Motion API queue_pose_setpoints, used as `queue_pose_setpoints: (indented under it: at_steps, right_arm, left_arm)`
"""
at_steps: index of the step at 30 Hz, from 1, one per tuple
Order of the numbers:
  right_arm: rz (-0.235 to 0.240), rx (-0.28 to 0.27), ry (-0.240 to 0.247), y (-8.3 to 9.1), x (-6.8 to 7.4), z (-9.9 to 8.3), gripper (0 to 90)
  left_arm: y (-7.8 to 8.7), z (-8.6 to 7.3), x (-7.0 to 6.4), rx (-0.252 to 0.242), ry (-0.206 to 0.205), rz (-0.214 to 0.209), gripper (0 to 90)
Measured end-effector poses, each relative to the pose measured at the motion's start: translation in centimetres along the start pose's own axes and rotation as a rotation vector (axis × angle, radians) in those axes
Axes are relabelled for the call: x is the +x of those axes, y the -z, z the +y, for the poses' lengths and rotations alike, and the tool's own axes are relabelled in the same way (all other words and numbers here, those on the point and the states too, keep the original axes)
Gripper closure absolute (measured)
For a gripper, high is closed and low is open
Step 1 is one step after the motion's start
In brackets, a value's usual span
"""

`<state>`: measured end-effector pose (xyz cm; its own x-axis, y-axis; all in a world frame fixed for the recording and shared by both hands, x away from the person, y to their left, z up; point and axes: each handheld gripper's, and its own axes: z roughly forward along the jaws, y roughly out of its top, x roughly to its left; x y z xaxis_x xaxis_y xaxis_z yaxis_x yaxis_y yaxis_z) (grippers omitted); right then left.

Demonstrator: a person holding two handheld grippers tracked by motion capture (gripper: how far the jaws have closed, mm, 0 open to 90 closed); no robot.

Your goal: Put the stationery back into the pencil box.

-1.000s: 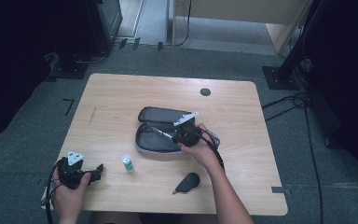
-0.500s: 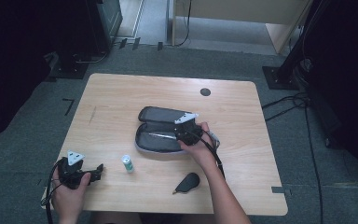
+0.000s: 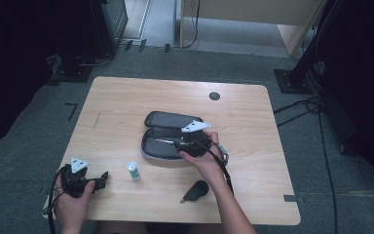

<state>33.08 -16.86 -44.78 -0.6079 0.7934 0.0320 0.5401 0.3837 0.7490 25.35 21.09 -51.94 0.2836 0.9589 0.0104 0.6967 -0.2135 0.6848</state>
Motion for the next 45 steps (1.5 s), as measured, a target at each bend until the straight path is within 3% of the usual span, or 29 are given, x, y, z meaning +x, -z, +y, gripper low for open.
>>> queue_pose_setpoints:
  at_steps: [2,6,10,17,24,29,33,41,45]
  right_arm:
    - [0.015,-0.008,-0.018,0.3,0.4,-0.1,37.5]
    - [-0.007,-0.043,-0.031,0.8,1.1,-0.5,35.8]
    - [0.025,-0.091,-0.042,1.7,1.3,-1.2,37.4]
    - [0.032,-0.120,-0.037,3.1,2.0,-2.3,39.0]
    - [0.081,-0.135,-0.025,3.6,3.6,-2.8,41.6]
    - [0.146,-0.166,0.017,3.7,5.3,-2.7,46.3]
    - [0.198,-0.184,0.015,3.4,6.5,-2.5,49.5]
    - [0.265,-0.193,0.032,2.2,8.6,-2.3,49.7]
    - [0.265,-0.182,0.032,1.8,8.8,-2.4,49.3]
  left_arm:
    - [0.0,0.0,0.0,0.000,0.000,0.000,0.0]
    - [0.0,0.0,0.0,0.000,0.000,0.000,0.0]
    - [0.0,0.0,0.0,-0.001,0.001,0.000,0.0]
    - [0.0,0.0,0.0,0.004,-0.009,-0.006,0.0]
    - [0.0,0.0,0.0,0.003,-0.008,-0.006,0.0]
    - [0.0,0.0,0.0,0.003,-0.008,-0.006,0.0]
    - [0.0,0.0,0.0,0.003,-0.007,-0.006,0.0]
    - [0.0,0.0,0.0,0.003,-0.007,-0.006,0.0]
    - [0.2,-0.2,-0.3,0.001,-0.023,-0.021,0.0]
